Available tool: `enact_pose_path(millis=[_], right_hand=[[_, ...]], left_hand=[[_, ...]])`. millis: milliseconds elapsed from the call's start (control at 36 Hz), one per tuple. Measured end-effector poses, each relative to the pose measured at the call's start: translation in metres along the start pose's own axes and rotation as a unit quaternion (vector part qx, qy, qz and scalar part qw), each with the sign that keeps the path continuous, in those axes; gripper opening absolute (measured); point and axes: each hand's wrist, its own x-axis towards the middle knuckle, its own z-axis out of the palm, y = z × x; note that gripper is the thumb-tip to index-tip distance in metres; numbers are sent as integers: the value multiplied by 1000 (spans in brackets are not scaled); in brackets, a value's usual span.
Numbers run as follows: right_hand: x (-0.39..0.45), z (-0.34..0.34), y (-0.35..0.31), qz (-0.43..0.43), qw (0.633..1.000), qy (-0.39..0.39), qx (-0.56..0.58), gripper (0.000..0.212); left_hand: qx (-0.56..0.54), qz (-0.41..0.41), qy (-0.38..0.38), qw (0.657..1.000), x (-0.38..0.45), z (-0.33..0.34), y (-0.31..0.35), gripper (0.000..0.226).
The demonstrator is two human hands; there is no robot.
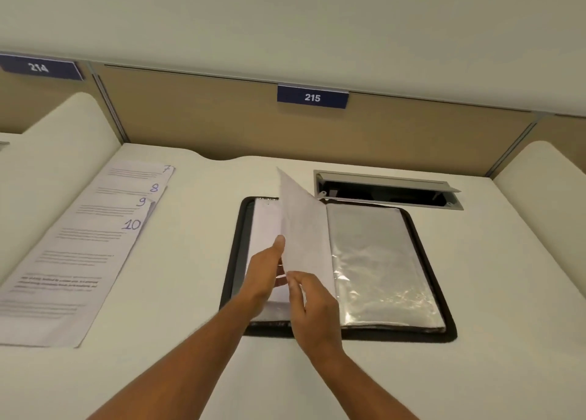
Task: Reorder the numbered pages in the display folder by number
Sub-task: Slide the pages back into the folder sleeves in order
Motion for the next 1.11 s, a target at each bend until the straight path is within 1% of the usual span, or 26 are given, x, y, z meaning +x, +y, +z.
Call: enact_pose_path(millis=[56, 111, 167, 194, 250, 306, 361, 417, 444, 528, 583, 639, 694, 778, 833, 889, 1000, 1111], right_hand=[[-3, 11, 0, -5, 999, -46, -13, 29], [-5, 19, -1, -8, 995, -94, -26, 39], [-7, 25, 0, -22, 991, -126, -49, 44], [-8, 27, 1, -28, 988, -137, -62, 43], [-9, 31, 3, -33, 985, -150, -78, 35], [-8, 35, 8, -16, 985, -148, -86, 29], [-6, 40, 12, 6, 983, -151, -105, 33], [-4, 44, 15, 15, 975, -178, -132, 41], [-4, 45, 15, 15, 971, -192, -143, 43], [-5, 53, 19, 12, 962, -217, -167, 44], [-4, 59, 21, 1, 957, -223, -185, 47], [-1, 66, 22, -33, 954, -217, -204, 45], [6, 74, 21, -56, 951, -204, -225, 38], [24, 86, 17, -53, 948, -199, -244, 30], [38, 96, 12, -58, 943, -217, -246, 21], [54, 108, 3, -48, 936, -249, -245, 23], [91, 139, -20, -17, 941, -266, -207, 25], [132, 174, -44, -3, 939, -290, -184, 37]], left_hand=[[31, -5, 23, 999, 2, -13, -5, 44], [98, -2, 55, 994, 5, -24, -13, 39], [158, -5, 85, 984, 10, -36, -23, 25], [176, -6, 94, 980, 11, -42, -26, 24], [219, -4, 112, 969, 14, -54, -32, 30], [261, -2, 123, 957, 16, -62, -36, 35], [289, -17, 135, 948, 17, -68, -39, 30], [313, -30, 141, 939, 18, -75, -43, 17], [324, -31, 142, 935, 19, -78, -44, 15], [362, -25, 141, 921, 19, -86, -47, 15], [376, -24, 141, 916, 20, -92, -49, 15], [377, -24, 139, 915, 22, -98, -50, 14], [376, -27, 138, 916, 26, -107, -48, 13], [366, -15, 148, 919, 34, -123, -43, 12], [369, -6, 156, 916, 42, -137, -37, 12], [373, 4, 170, 912, 50, -154, -29, 13], [372, 15, 206, 905, 72, -198, -10, 11], [381, 31, 244, 891, 101, -248, 14, 5]])
